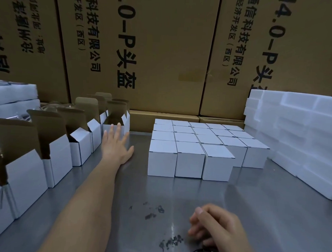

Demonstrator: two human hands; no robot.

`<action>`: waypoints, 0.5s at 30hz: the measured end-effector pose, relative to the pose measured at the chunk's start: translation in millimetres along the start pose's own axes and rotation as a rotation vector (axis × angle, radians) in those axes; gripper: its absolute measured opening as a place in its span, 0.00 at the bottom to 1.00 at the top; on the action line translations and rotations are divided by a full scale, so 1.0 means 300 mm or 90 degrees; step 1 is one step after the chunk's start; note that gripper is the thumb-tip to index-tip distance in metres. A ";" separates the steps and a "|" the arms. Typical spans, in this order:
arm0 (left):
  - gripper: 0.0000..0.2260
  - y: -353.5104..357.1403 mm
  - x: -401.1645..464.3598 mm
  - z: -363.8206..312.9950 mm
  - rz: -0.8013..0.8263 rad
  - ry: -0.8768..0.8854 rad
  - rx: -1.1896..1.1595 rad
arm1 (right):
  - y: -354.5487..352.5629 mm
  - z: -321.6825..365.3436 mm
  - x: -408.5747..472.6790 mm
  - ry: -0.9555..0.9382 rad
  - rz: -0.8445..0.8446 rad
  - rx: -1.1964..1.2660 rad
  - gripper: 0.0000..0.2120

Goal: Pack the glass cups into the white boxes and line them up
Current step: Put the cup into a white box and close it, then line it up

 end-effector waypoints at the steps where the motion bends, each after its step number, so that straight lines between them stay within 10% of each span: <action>1: 0.30 -0.006 0.002 -0.003 -0.003 0.008 0.015 | 0.000 0.002 0.000 0.002 0.003 0.003 0.16; 15: 0.21 -0.146 -0.185 -0.003 -0.163 0.007 -0.194 | 0.005 -0.014 -0.004 -0.035 -0.027 -0.009 0.13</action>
Point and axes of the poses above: each hand's wrist, its own x-axis towards the middle knuckle, its own y-axis out of the palm, z = x × y, the point moved 2 cm from there along x, towards the middle knuckle, and after that the axes turned 13 degrees about -z, right-handed, at the moved point
